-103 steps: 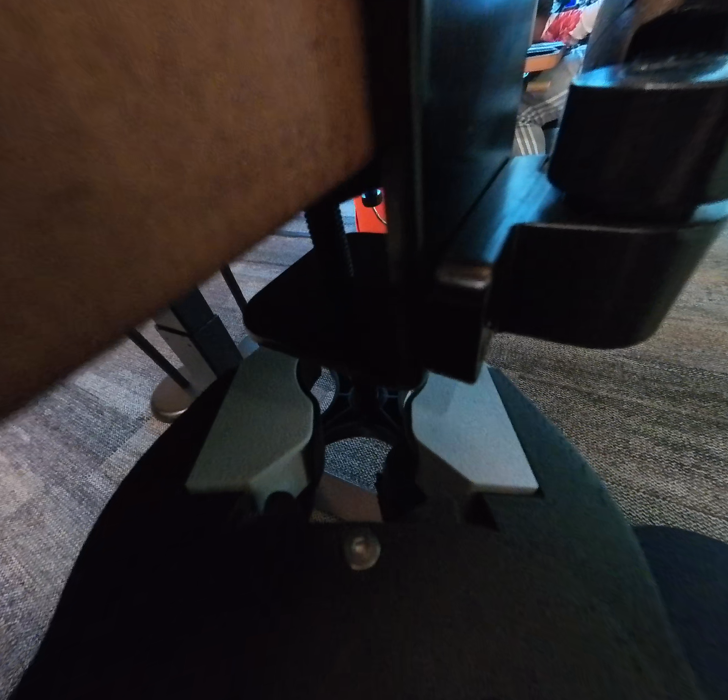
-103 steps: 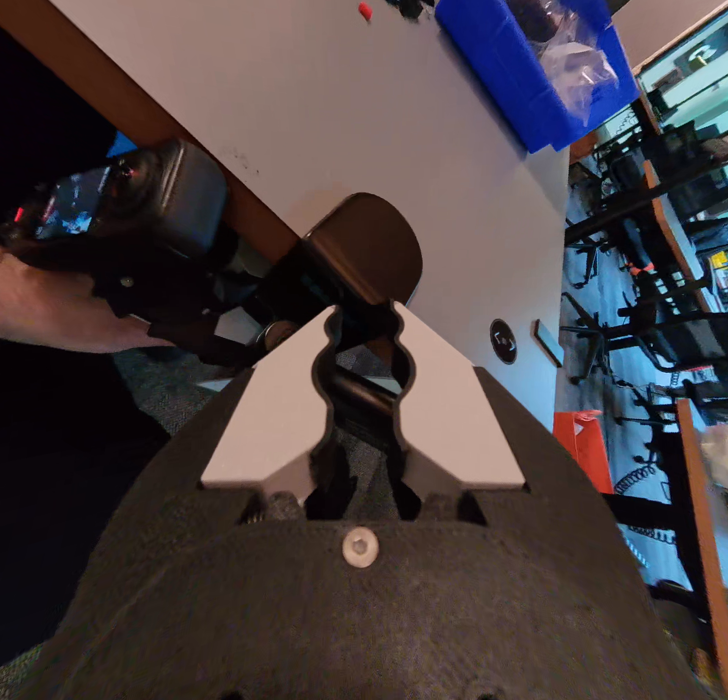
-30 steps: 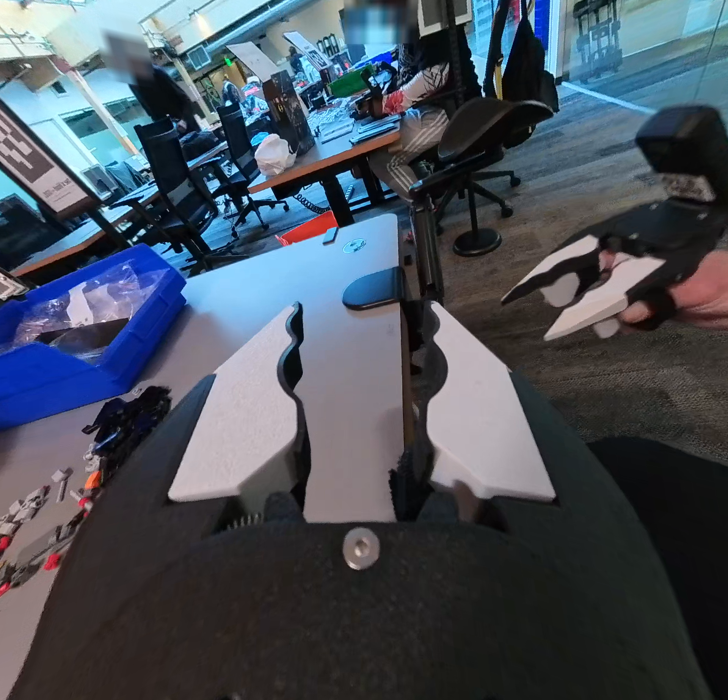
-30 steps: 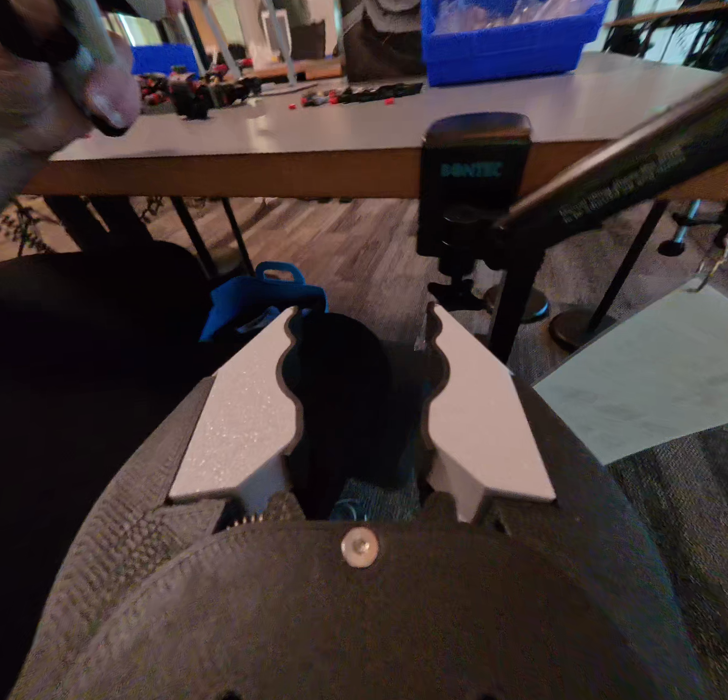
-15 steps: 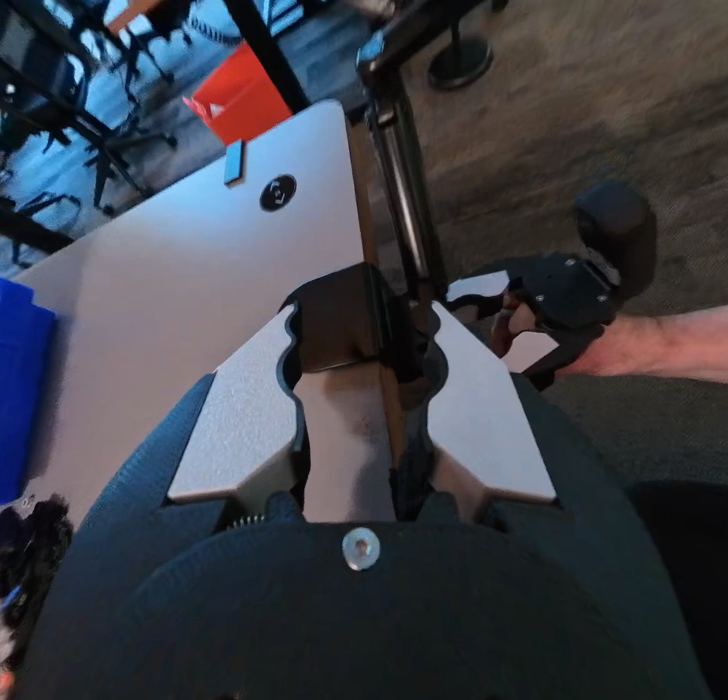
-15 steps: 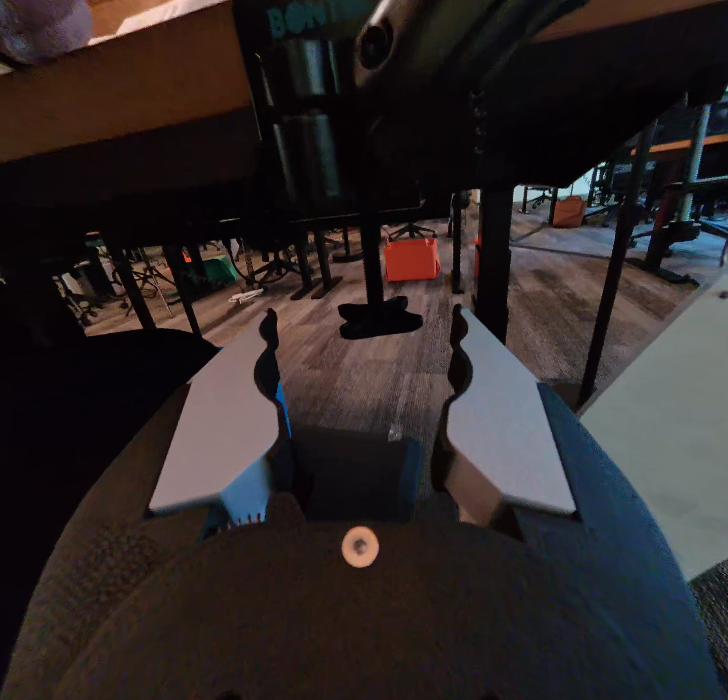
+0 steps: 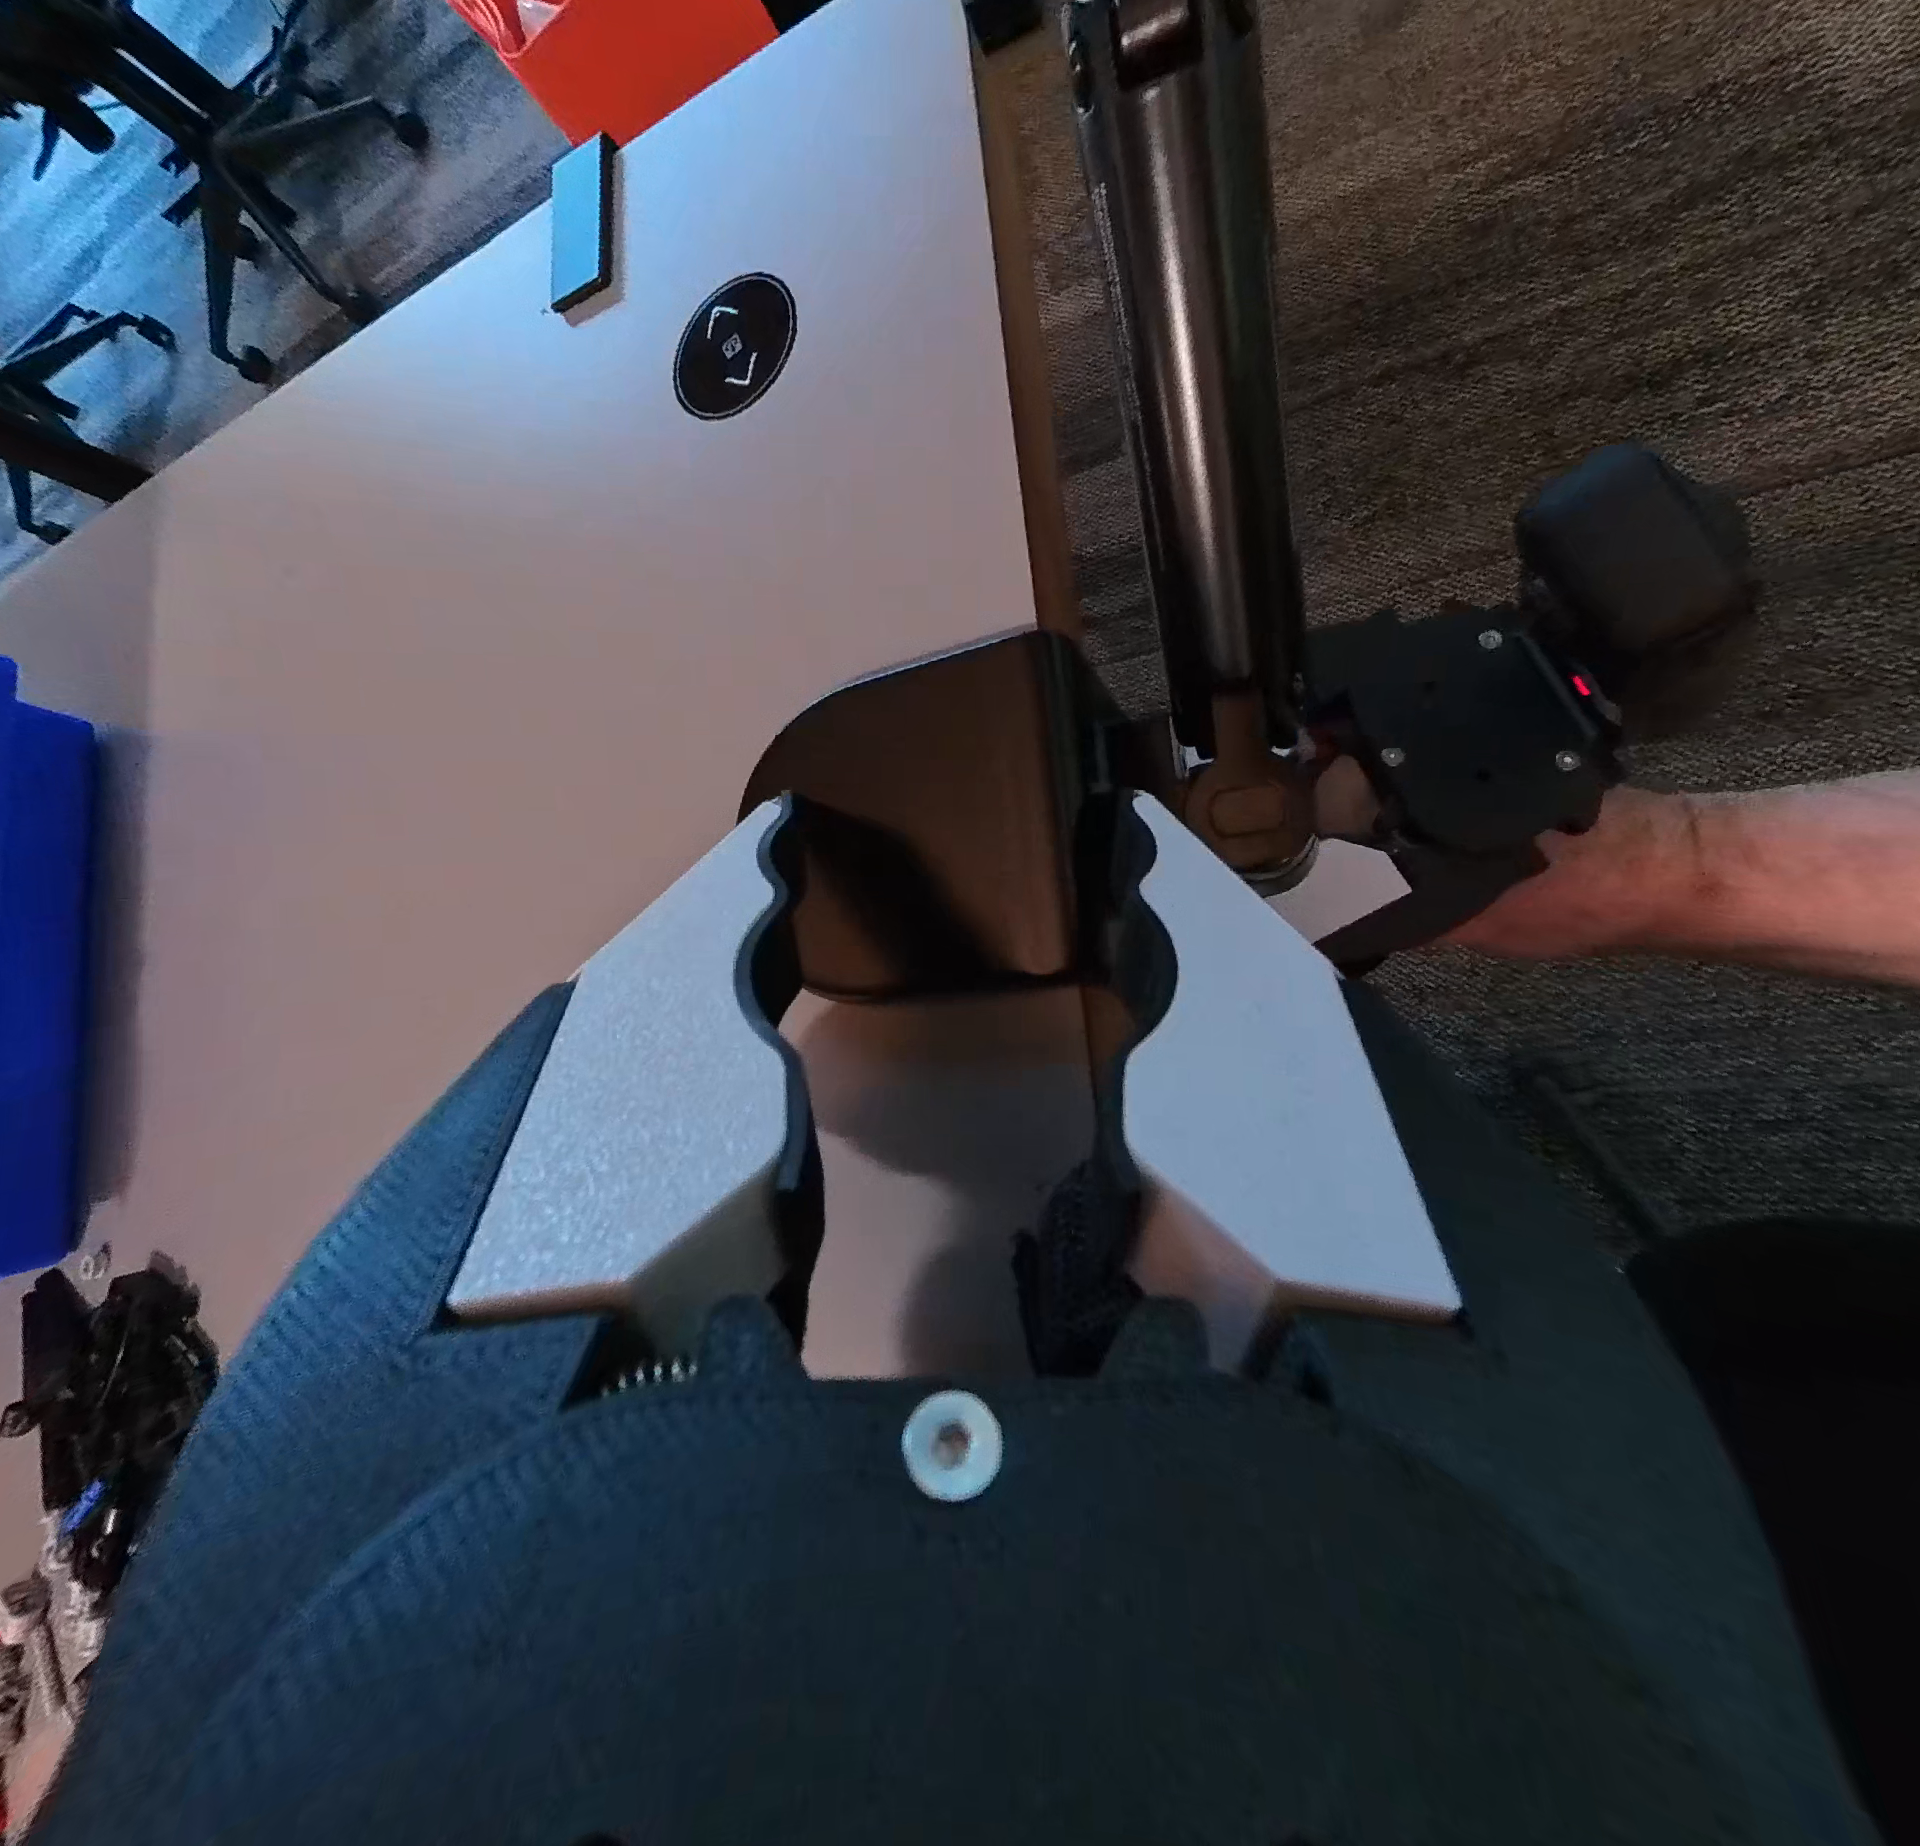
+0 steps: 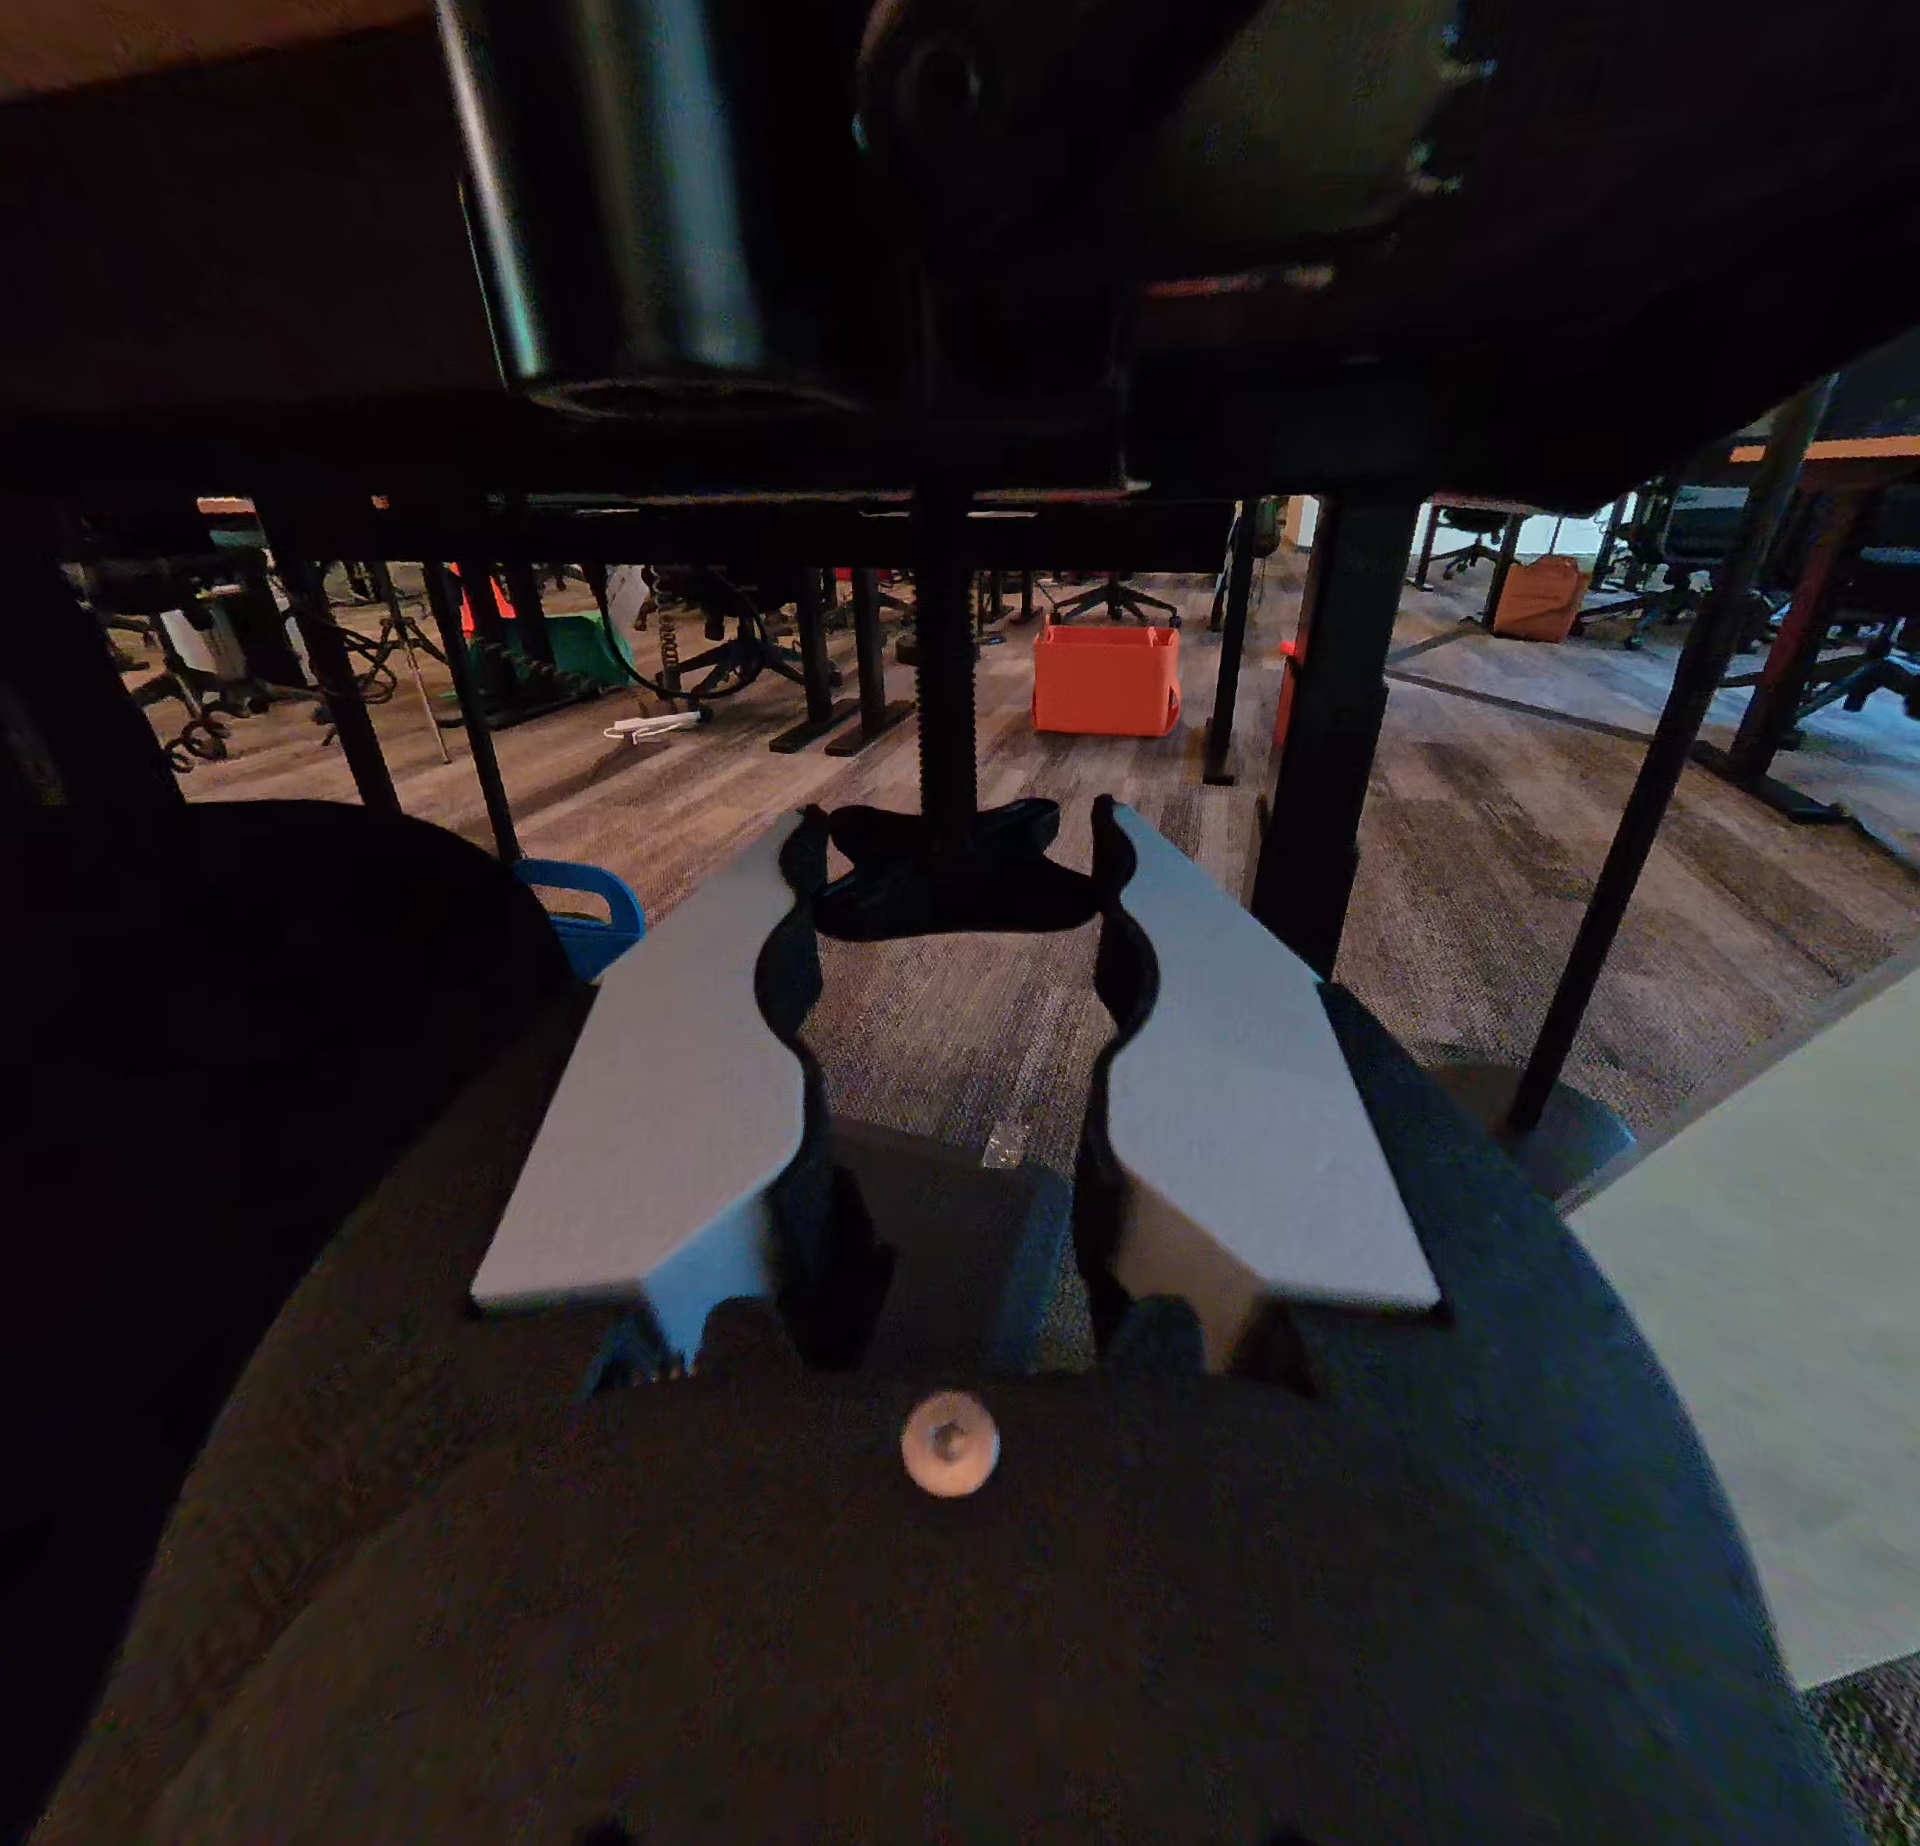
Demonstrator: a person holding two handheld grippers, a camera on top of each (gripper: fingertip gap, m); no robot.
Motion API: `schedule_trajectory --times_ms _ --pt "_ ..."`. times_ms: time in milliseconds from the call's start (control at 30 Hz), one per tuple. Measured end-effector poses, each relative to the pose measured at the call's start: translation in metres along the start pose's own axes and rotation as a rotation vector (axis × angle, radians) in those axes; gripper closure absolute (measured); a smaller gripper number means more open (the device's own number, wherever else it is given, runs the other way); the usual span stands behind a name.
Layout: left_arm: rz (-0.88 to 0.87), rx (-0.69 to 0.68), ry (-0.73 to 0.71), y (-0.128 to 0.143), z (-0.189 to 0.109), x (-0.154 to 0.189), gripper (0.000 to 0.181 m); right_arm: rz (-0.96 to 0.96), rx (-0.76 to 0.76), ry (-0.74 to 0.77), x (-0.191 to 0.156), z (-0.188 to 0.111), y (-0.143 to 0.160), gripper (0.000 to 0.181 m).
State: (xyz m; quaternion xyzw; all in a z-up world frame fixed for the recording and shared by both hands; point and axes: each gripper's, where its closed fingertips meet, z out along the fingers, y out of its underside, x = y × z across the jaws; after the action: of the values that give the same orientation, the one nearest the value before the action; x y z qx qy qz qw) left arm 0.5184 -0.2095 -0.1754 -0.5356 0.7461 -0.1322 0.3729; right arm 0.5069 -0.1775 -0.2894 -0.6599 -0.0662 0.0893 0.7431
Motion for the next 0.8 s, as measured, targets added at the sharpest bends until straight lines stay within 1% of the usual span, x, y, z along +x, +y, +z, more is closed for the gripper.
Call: schedule_trajectory --times_ms 100,200,267,333,367,467,500,533,567,600,633,667,733,800 --pt "-0.007 0.001 0.005 0.000 0.000 0.000 0.121 0.046 0.005 -0.010 -0.001 0.000 0.000 0.131" --pt "-0.006 0.002 0.004 0.000 0.000 0.000 0.121 0.108 0.033 -0.094 -0.004 0.001 0.001 0.132" --pt "-0.006 0.003 0.006 0.000 0.000 0.000 0.121 0.223 0.049 -0.206 -0.007 0.002 0.001 0.133" --pt "-0.005 0.005 0.006 0.000 0.000 0.000 0.121 0.285 0.045 -0.266 -0.009 0.002 0.002 0.134" --pt "-0.007 0.005 0.008 0.000 0.000 0.000 0.121 0.350 0.042 -0.323 -0.011 0.001 0.002 0.135" --pt "-0.006 0.005 0.007 0.000 0.000 0.000 0.121 0.663 0.038 -0.589 -0.016 -0.003 0.001 0.139" --pt "-0.007 0.006 0.008 0.000 0.000 0.000 0.121 0.735 0.033 -0.653 -0.017 -0.005 0.001 0.140" --pt "-0.007 0.006 0.008 0.000 0.000 0.000 0.121 0.711 0.043 -0.653 -0.017 -0.005 0.002 0.140" --pt "-0.007 0.006 0.008 0.000 0.000 0.000 0.121 0.658 0.038 -0.610 -0.015 -0.004 0.003 0.139" --pt "-0.009 0.007 0.009 0.000 0.000 0.000 0.121 0.596 0.039 -0.531 -0.011 -0.004 0.003 0.137" --pt "-0.010 0.007 0.010 -0.001 0.000 0.000 0.121 0.523 0.051 -0.418 -0.004 -0.004 0.004 0.130" --pt "-0.008 0.007 0.009 0.000 0.000 0.000 0.121 0.449 0.076 -0.300 0.002 -0.007 0.002 0.115" --pt "-0.009 0.007 0.009 -0.001 0.000 0.000 0.121 0.299 0.060 -0.096 0.005 -0.016 0.006 0.114" --pt "-0.009 0.008 0.009 -0.001 0.000 0.000 0.121 0.086 0.049 0.030 -0.003 -0.020 0.006 0.099"
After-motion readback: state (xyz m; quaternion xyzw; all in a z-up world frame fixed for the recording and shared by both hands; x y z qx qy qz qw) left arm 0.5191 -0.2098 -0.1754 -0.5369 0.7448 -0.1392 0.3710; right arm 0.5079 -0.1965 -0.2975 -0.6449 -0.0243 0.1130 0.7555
